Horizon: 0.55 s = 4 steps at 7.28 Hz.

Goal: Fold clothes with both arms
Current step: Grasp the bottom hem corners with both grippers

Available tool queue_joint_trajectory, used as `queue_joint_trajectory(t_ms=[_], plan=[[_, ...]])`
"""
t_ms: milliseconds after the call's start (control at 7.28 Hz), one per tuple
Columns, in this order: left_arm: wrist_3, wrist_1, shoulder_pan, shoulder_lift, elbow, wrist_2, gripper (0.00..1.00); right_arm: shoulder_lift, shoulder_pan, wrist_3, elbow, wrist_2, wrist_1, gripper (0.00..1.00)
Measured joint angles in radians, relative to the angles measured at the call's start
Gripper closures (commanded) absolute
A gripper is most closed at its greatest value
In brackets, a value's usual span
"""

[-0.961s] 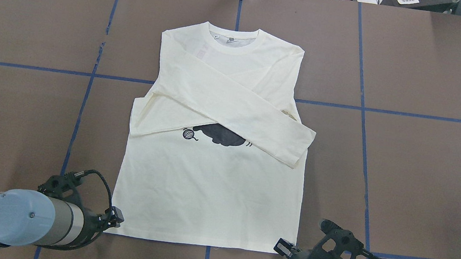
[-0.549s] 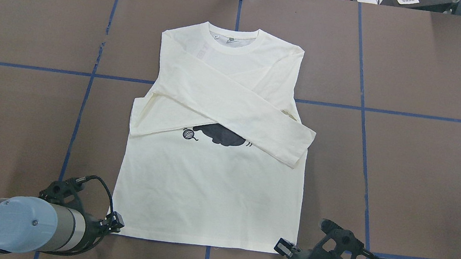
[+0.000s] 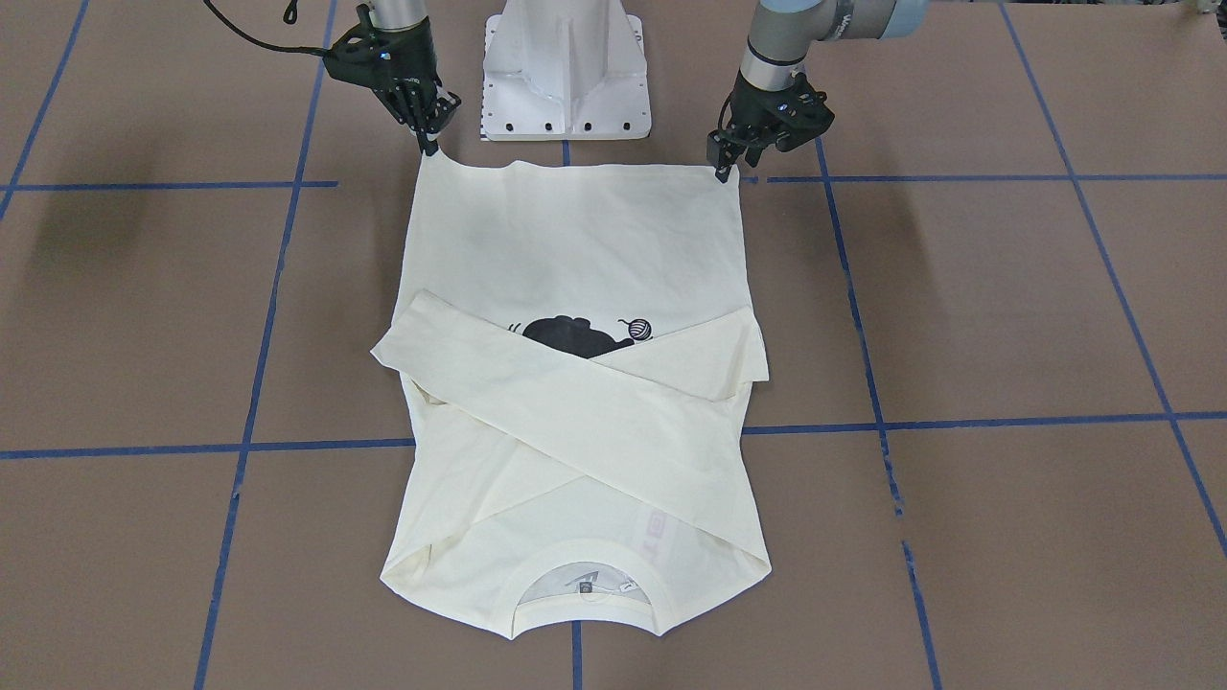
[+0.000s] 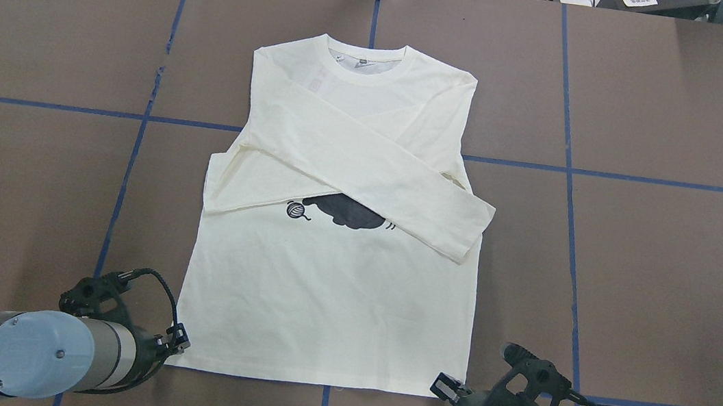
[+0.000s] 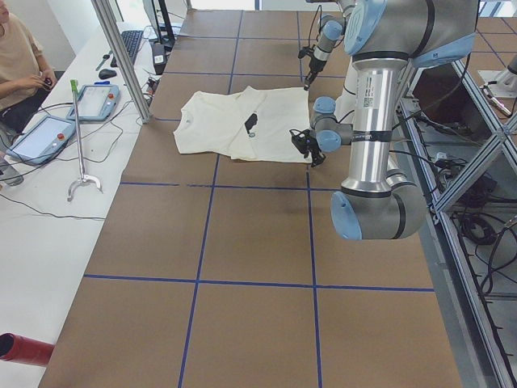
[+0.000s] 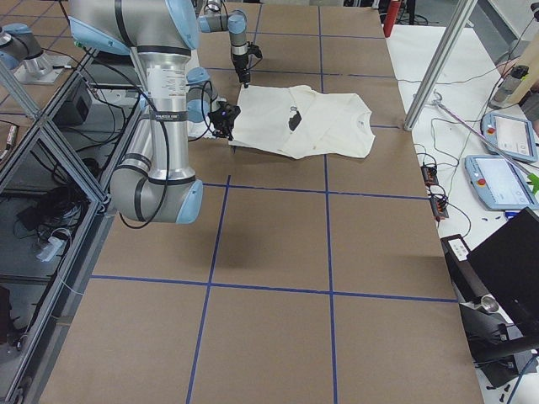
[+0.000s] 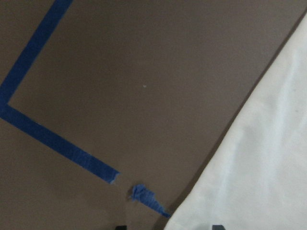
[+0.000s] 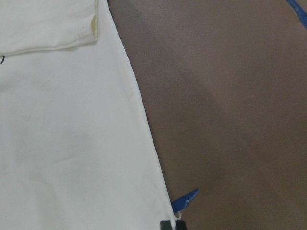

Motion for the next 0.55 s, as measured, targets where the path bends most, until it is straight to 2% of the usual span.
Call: queue_joint_trajectory(t_ms=[549], plan=[[-0.003, 0.008, -0.003, -0.008, -0.022, 0.003, 1.00, -0.004, -0.002, 0.000, 0.000, 0.001, 0.000, 1.00]])
